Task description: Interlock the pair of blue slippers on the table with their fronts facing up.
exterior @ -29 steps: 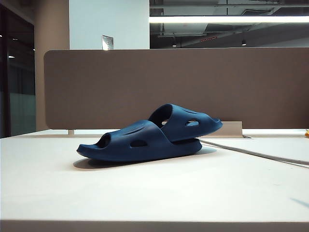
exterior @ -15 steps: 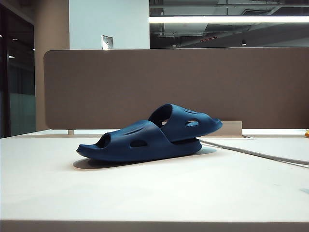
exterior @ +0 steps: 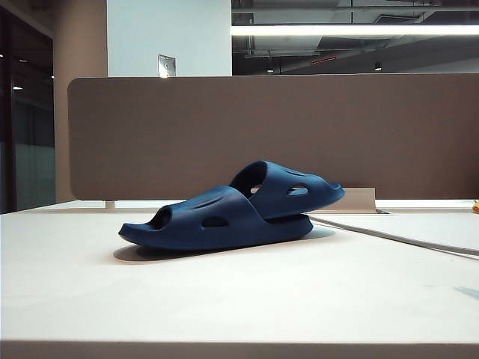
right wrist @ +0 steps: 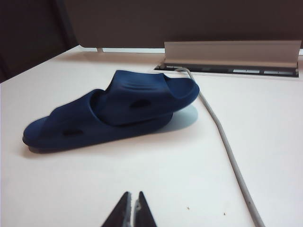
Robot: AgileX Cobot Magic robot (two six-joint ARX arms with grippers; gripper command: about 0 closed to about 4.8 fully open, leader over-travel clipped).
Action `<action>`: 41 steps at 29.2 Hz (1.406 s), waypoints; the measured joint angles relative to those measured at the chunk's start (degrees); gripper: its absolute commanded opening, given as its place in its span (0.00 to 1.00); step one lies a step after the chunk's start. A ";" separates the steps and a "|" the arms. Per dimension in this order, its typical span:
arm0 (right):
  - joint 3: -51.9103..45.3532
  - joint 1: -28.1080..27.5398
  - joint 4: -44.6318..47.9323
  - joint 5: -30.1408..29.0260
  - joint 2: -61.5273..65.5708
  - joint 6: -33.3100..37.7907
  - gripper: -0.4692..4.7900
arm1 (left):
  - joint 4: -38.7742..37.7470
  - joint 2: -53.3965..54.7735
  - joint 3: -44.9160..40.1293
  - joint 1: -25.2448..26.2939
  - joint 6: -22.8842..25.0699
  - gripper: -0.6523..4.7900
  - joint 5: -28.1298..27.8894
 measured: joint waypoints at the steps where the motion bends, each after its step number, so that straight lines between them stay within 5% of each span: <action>1: -0.79 0.00 0.55 0.00 0.00 0.00 0.13 | 0.90 0.00 -0.28 0.00 1.09 0.11 0.00; 14: -7.26 0.00 6.95 0.00 0.00 -0.61 0.13 | 6.23 -0.02 -4.00 0.00 8.22 0.11 -2.32; 41: -7.54 0.00 4.00 0.17 0.00 -8.33 0.13 | 12.39 0.07 -11.98 0.00 8.39 0.11 -1.46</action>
